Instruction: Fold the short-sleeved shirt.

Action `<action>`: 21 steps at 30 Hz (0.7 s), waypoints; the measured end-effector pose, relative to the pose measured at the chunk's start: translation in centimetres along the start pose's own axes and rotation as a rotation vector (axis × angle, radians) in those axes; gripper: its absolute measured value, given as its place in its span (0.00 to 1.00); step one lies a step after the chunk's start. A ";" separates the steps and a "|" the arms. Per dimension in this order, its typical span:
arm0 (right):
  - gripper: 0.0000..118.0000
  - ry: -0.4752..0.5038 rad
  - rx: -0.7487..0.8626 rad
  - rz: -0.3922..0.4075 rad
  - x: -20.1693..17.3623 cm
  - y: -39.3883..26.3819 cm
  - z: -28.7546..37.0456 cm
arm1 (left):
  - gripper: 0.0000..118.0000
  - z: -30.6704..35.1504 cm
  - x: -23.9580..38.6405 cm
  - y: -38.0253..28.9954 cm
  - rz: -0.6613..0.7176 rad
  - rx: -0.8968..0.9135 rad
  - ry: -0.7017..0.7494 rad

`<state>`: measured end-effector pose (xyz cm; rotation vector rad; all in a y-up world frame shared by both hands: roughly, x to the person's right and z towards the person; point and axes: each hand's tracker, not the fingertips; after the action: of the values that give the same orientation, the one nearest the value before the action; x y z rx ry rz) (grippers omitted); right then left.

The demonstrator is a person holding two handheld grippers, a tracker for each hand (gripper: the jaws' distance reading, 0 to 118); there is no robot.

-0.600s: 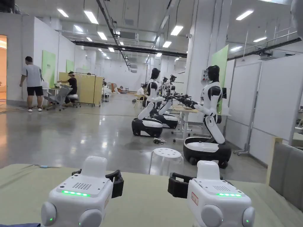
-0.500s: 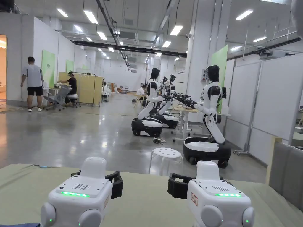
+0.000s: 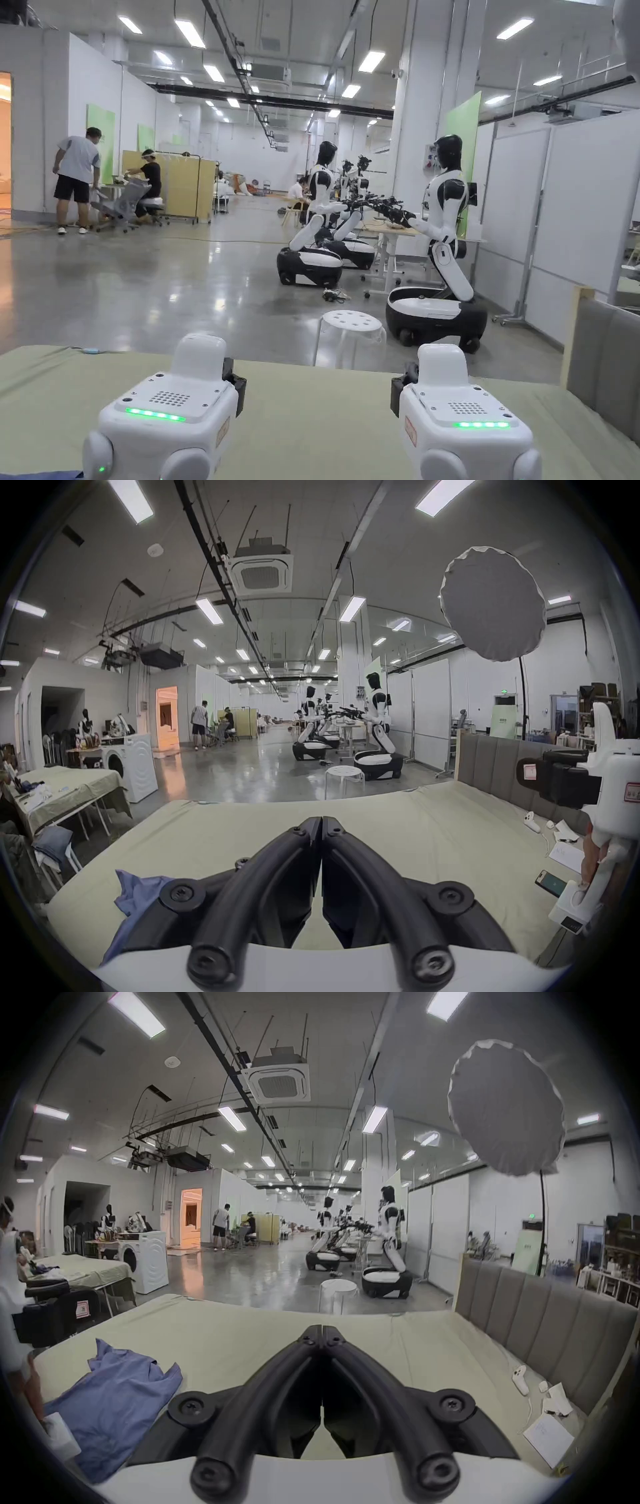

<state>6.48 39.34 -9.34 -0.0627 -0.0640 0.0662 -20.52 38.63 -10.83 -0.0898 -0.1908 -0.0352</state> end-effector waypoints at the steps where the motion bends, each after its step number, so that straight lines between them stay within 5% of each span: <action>1: 0.00 0.053 0.001 -0.024 0.2 0.0 0.2 | 0.03 0.0 0.1 0.0 0.000 0.000 -0.017; 8: 0.00 0.066 -0.018 -0.016 -1.1 0.3 -0.2 | 0.03 1.0 -2.0 -0.7 0.028 0.005 0.050; 17: 0.00 0.351 -0.046 -0.040 -15.2 -0.9 -0.4 | 0.03 7.5 -14.2 -3.6 0.036 -0.070 0.329; 21: 0.00 0.430 -0.122 -0.097 -19.2 -3.4 0.0 | 0.03 7.3 -18.7 -5.5 0.007 -0.317 0.353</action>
<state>-12.39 34.61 -10.26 -0.1942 0.3585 -0.0492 -40.46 34.34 -6.79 -0.3966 0.1696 -0.0738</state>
